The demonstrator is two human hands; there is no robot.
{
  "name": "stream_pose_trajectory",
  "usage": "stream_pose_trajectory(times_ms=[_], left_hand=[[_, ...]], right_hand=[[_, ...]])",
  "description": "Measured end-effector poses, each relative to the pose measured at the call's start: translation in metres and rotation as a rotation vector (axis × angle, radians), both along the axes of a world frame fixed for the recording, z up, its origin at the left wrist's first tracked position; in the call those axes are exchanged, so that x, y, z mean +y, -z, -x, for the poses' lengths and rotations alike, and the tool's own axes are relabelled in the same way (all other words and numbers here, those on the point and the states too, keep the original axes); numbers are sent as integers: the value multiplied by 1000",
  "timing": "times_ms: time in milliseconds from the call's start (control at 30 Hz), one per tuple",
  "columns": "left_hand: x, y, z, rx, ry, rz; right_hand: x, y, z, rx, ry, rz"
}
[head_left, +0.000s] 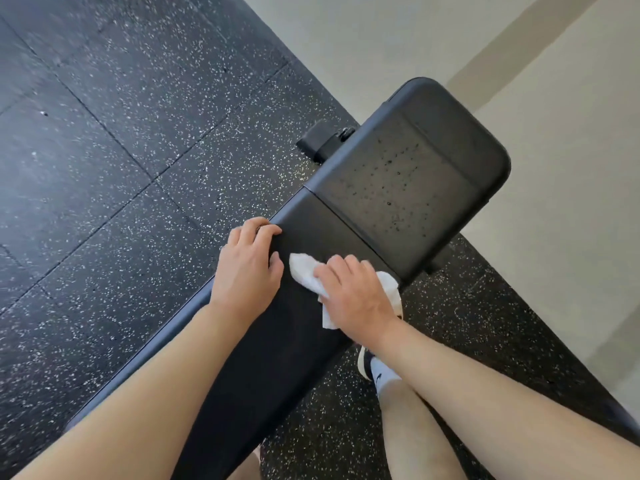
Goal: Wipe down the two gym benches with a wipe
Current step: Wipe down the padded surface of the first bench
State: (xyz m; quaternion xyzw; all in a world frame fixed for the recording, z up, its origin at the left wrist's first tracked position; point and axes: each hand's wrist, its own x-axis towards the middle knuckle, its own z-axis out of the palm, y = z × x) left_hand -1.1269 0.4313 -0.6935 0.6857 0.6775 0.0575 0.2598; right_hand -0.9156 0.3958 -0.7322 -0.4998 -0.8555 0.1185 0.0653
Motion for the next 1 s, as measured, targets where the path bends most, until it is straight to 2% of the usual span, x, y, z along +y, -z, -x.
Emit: stream_pose_trajectory(times_ms=[133,233,300,400,567,700,867,1000], left_hand=[[36,4,-32,7,8,-6],[54,14,-60,9,-45,-12],[61,21,-82,6,-178,5],[61,31,-104,71,-368,-9],[58,40,-112,179,-387,-71],[59,46,-112,205,-390,-89],[61,53,-112,238,-395,-87],[58,61,-108,212,-411,-116]], right_hand=[[-41,0,-45,41,-225,44],[-16,-7,-96,1,-113,55],[7,-13,-127,-10,-21,59],[22,-18,-143,1,-42,75],[26,-15,-132,117,182,127],[38,-10,-110,140,259,72],[117,-5,-29,248,306,-93],[157,2,10,340,342,-134]])
